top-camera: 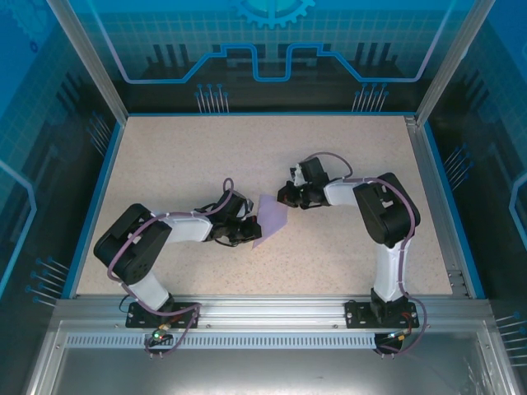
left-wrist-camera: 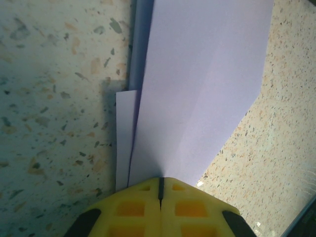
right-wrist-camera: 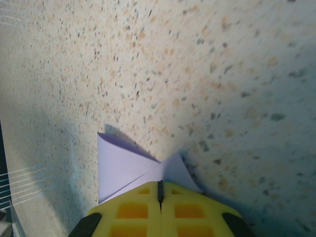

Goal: Fold a paper plane with a square sheet of paper (pick it up from the middle)
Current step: Fourth fold the wing at the center of the table.

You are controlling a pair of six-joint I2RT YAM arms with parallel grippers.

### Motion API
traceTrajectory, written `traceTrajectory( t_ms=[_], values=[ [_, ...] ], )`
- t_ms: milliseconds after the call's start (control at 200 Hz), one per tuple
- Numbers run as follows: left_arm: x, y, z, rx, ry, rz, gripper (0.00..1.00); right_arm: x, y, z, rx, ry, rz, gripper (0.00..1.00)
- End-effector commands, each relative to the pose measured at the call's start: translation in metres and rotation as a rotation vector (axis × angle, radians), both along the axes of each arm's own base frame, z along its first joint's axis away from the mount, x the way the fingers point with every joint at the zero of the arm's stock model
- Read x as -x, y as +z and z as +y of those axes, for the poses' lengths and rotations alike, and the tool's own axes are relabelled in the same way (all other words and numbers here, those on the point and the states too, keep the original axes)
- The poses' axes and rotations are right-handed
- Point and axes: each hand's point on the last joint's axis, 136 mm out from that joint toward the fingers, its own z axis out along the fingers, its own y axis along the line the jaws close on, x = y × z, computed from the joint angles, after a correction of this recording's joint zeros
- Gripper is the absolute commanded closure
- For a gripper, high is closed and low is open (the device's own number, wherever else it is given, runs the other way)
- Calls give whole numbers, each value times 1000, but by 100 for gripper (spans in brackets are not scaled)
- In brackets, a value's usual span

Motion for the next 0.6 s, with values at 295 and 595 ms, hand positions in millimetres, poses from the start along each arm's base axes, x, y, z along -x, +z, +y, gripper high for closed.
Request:
traceTrajectory(
  t_ms=[295,595],
  values=[
    [66,-61,60,-268,13,249,100,-42,-9,-48,101,-132,-40,95],
    [64,-60,57,-260,8,247,100,-41,59,-34,6,-71,-155,91]
  ],
)
